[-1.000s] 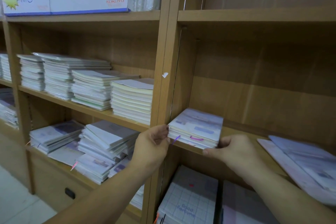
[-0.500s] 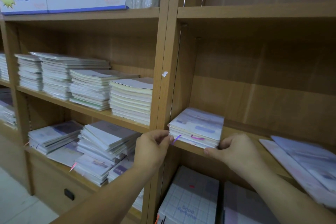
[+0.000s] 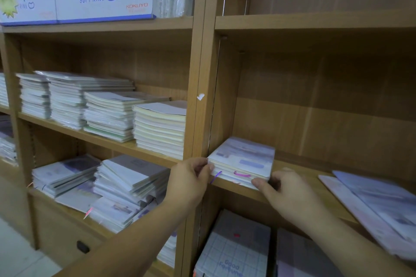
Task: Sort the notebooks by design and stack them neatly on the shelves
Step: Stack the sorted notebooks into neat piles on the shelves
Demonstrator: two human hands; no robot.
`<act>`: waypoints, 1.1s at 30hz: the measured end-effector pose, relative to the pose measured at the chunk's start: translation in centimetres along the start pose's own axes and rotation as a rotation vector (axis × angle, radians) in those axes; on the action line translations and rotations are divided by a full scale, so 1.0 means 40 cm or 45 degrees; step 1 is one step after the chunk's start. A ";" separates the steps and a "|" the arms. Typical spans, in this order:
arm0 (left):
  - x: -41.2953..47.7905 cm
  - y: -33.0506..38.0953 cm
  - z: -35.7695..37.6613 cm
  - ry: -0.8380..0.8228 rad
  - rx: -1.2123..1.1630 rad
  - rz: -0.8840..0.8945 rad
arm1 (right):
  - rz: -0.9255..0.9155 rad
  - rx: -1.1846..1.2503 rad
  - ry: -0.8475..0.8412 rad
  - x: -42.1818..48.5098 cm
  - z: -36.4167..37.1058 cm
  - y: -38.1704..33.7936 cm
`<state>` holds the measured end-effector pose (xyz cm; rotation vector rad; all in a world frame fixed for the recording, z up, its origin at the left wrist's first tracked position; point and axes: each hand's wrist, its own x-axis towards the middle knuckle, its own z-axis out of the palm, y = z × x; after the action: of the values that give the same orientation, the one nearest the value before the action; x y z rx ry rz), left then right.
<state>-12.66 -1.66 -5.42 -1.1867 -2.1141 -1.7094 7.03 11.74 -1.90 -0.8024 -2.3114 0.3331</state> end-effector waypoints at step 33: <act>-0.271 0.478 0.421 -0.626 -0.616 -0.497 | 0.635 -0.156 -0.159 -0.209 -0.473 0.402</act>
<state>12.94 8.64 -2.96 -1.5263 -2.4073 -2.4143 31.88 19.48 1.19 -1.4591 -2.2349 0.4711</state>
